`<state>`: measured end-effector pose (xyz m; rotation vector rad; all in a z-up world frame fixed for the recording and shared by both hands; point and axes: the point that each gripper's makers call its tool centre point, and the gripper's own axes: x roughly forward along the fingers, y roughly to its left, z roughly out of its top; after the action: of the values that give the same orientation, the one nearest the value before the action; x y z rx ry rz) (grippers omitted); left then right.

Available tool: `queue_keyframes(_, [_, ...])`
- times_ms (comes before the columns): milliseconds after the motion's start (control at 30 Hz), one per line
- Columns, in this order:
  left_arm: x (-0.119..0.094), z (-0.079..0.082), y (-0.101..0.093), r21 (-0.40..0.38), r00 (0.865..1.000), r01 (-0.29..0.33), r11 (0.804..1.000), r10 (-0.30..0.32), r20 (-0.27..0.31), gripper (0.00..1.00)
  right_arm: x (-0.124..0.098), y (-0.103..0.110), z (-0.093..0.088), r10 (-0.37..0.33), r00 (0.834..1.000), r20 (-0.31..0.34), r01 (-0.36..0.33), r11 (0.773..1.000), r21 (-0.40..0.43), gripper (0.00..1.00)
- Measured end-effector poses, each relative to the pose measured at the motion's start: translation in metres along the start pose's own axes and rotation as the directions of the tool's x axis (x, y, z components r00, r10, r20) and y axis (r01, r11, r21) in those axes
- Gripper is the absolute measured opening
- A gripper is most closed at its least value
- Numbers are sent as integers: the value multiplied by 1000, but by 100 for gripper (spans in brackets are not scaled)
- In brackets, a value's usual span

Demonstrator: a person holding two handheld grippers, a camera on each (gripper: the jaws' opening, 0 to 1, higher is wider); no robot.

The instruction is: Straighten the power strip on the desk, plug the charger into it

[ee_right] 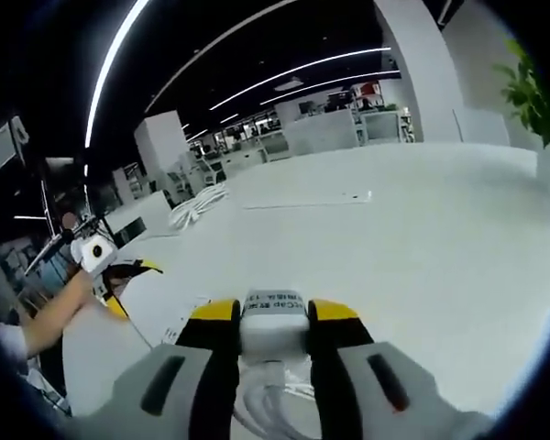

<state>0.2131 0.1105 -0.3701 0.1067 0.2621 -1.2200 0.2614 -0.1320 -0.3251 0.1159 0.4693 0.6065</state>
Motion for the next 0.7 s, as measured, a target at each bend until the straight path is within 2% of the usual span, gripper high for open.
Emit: queue_keyframes(700, [11,0,-7,3,1000,6,1000,-6,-5,67,-6,-4,4,-6,1000,2,6,1000,26,28])
